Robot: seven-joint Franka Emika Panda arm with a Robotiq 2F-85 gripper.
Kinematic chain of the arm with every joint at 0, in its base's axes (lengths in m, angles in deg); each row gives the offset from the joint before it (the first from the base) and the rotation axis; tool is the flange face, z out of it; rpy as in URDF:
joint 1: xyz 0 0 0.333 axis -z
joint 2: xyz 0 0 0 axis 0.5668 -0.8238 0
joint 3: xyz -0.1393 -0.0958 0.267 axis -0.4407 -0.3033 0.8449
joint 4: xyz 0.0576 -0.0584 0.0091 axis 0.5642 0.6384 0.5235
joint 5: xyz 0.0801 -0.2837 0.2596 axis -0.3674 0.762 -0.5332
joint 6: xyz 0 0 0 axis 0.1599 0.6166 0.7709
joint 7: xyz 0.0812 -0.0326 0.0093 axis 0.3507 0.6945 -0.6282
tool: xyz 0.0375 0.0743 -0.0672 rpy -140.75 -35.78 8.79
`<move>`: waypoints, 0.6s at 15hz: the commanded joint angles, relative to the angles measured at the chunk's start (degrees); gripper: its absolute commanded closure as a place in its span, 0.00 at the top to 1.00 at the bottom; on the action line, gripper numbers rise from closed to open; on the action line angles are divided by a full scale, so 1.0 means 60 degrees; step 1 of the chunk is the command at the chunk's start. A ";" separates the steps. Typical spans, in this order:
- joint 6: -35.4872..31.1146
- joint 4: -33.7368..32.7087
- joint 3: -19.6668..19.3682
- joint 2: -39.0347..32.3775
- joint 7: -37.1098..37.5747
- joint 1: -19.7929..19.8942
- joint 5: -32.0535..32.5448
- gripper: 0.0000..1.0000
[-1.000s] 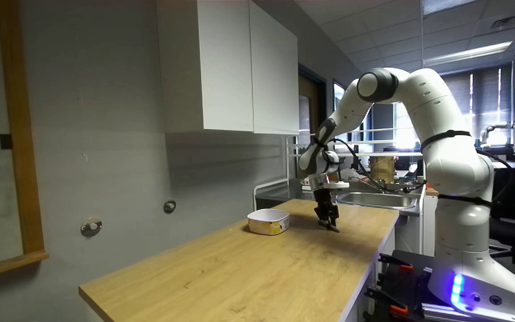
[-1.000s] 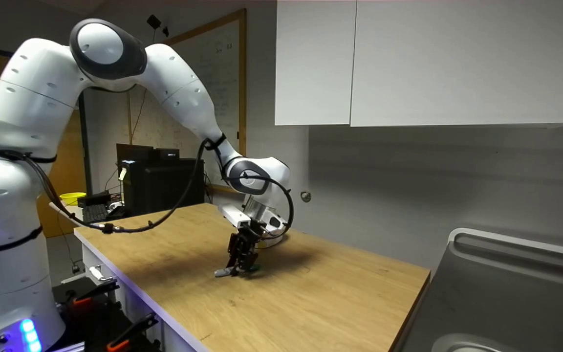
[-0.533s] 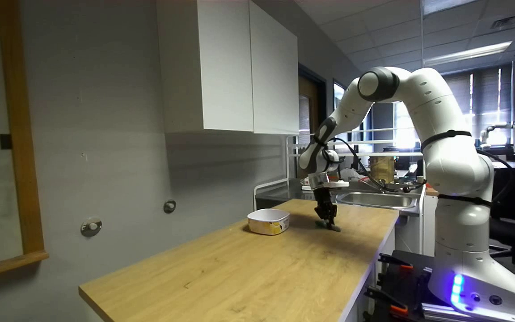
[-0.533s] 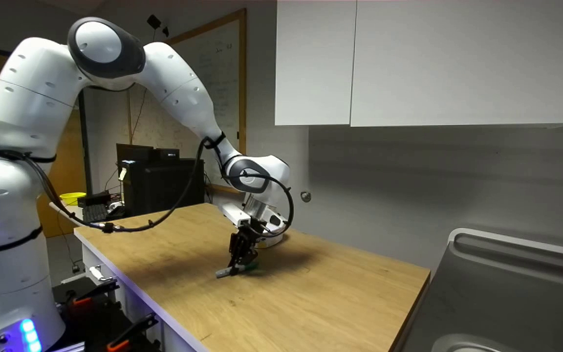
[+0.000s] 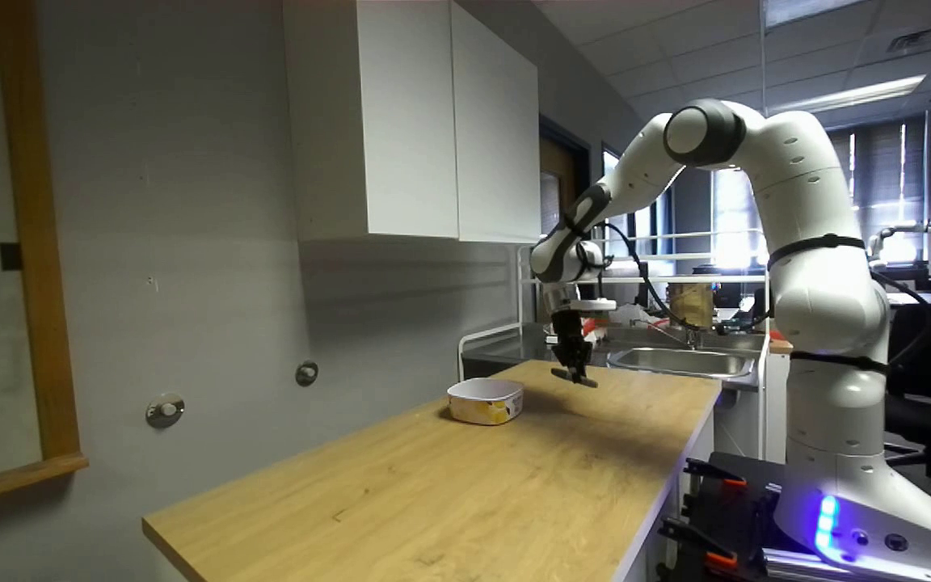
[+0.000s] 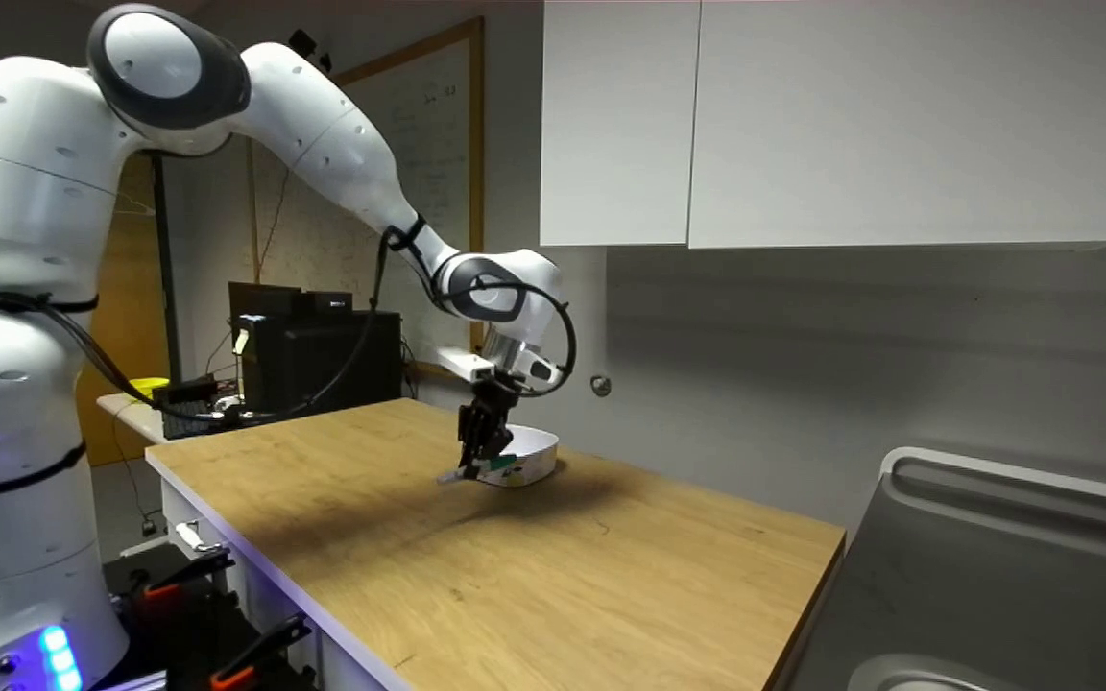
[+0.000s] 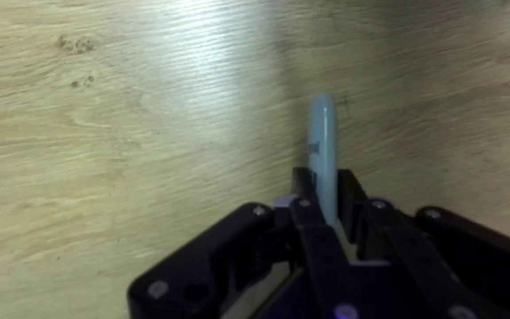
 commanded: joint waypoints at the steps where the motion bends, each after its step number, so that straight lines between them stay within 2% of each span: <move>1: 0.1039 -0.0690 0.0174 0.0718 0.0757 -0.0438 0.0524 0.06; 4: 0.1934 -0.1777 0.0400 0.0614 0.1139 -0.0813 0.0811 0.06; 9: 0.3039 -0.4061 0.0790 -0.0723 0.1665 -0.1389 0.1398 0.06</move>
